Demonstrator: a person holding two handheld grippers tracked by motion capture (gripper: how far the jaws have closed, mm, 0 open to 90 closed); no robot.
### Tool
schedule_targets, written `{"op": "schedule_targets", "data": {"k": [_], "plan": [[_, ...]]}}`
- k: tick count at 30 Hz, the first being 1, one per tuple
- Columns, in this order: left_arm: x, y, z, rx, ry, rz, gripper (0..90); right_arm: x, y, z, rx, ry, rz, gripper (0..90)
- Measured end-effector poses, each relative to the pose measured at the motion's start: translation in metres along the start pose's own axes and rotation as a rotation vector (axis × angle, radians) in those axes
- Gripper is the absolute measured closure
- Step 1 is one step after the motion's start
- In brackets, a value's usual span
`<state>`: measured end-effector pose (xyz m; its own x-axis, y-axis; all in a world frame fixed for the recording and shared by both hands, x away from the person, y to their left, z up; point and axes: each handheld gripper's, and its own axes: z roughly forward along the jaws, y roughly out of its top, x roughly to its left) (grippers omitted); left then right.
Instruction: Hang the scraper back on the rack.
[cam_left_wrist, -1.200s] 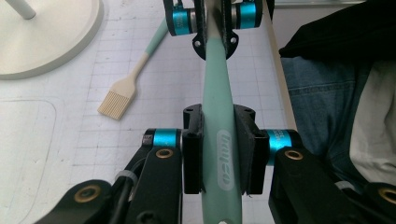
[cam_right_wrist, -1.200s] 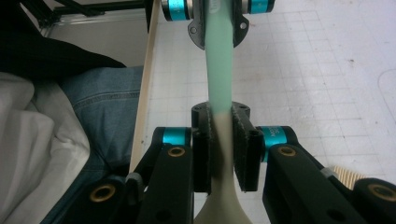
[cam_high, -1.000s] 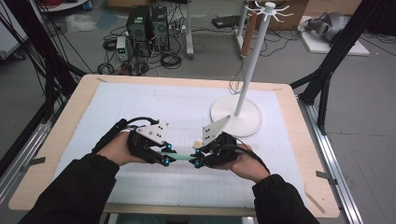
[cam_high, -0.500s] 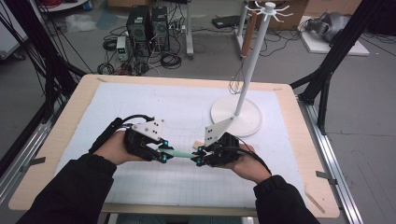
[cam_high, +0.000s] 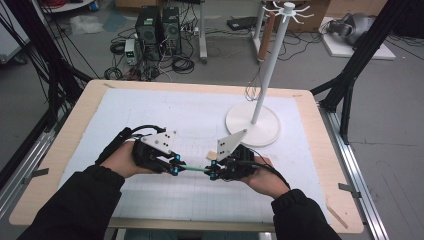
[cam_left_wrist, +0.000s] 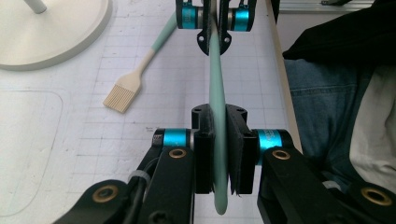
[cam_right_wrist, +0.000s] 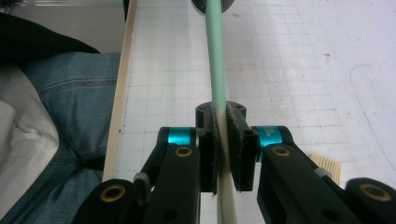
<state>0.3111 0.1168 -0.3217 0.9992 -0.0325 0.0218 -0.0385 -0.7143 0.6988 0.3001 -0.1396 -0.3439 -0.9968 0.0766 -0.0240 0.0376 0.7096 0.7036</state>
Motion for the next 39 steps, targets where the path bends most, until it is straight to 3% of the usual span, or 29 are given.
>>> {"op": "schedule_targets", "data": {"k": [9,20,24,34,39], "plan": [[-0.001,0.001,0.003,0.013,-0.002,0.013,82.1,0.001,0.004,0.005,0.023,-0.001,0.002,79.3],[-0.002,0.001,0.005,0.027,-0.008,0.009,81.9,0.004,0.010,0.012,0.061,0.009,-0.012,83.7],[-0.001,0.000,0.002,-0.001,-0.011,-0.003,80.3,0.002,0.008,0.011,0.045,0.019,-0.006,84.4],[-0.002,-0.016,-0.012,-0.079,0.061,-0.081,56.2,-0.004,-0.010,0.002,0.000,0.009,0.061,84.5],[-0.003,-0.026,-0.014,-0.089,0.102,-0.094,50.7,-0.008,-0.015,-0.005,-0.016,-0.002,0.082,84.4]]}}
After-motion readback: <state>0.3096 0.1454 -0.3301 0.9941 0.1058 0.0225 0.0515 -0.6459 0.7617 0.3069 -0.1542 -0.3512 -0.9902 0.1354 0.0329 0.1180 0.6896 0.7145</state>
